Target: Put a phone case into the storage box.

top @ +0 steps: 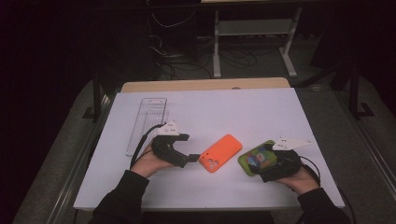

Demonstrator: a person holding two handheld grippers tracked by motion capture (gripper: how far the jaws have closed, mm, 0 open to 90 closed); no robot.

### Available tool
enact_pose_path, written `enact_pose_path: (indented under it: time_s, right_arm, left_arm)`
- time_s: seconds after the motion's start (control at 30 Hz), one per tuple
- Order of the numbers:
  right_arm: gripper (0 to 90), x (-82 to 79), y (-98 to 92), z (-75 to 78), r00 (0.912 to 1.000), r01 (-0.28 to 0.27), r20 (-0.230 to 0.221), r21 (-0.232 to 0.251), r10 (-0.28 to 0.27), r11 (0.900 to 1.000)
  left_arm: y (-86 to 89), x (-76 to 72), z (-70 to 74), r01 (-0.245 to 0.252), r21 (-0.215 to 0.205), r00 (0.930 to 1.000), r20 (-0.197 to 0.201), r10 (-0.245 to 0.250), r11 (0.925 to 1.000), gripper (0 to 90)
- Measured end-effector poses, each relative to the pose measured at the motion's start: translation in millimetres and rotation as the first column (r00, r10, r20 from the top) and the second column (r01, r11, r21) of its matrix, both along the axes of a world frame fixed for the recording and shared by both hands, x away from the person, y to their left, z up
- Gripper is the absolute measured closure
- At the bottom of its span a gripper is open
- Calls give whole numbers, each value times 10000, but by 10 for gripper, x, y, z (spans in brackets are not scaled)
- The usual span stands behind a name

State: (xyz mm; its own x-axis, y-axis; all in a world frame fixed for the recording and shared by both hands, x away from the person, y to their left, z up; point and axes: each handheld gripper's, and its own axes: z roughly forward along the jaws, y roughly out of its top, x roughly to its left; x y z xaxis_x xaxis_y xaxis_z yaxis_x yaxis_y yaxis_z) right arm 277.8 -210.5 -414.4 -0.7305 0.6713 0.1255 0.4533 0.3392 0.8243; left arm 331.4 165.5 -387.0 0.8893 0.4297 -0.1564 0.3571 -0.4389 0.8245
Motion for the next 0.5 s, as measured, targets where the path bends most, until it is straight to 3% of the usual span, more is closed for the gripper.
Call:
enact_pose_path:
  time_s: [0.13, 0.5]
  right_arm:
    - [0, 1, 4, 0, 10000, 8, -23, -5, -8, 10000]
    - [0, -1, 2, 0, 10000, -10, 4, -31, 10, 10000]
  left_arm:
    - [40, 5, 24, -193, -19, 9995, 238, 193, 9998, 0]
    - [1, 46, 28, -336, 246, 9994, 96, 333, 9991, 0]
